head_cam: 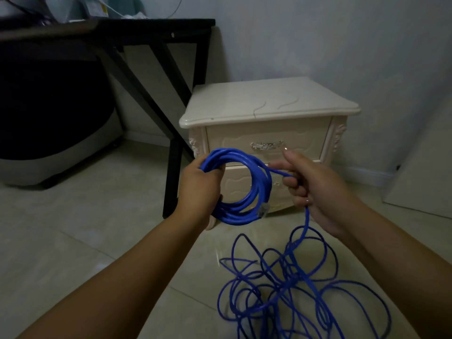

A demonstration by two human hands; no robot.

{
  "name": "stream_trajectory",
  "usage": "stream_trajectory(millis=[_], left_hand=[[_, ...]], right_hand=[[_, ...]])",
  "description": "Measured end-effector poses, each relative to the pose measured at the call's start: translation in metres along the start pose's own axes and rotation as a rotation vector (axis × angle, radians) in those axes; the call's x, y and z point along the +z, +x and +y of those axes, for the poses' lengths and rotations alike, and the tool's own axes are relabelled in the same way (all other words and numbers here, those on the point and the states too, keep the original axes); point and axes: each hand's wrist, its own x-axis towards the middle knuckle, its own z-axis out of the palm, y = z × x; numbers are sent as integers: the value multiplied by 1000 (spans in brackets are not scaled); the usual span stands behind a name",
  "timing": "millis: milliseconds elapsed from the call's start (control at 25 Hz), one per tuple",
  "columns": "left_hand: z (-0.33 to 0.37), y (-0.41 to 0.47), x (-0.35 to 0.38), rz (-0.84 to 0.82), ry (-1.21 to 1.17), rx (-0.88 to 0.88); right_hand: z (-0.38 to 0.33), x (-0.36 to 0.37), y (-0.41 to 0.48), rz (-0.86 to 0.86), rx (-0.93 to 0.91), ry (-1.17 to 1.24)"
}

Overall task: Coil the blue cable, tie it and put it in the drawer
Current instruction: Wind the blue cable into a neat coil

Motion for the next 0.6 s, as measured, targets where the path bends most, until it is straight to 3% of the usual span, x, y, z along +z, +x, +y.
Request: stream_trajectory(millis=[160,360,600], left_hand=[[-1,2,2,33,97,131],[-4,-1,5,32,24,55],[-8,-2,10,134,-39,-34]], right_hand=[[-7,-7,-4,17,-42,204],[14,7,-13,1,-20,-266],[26,24,-27,-84,-64,-252]])
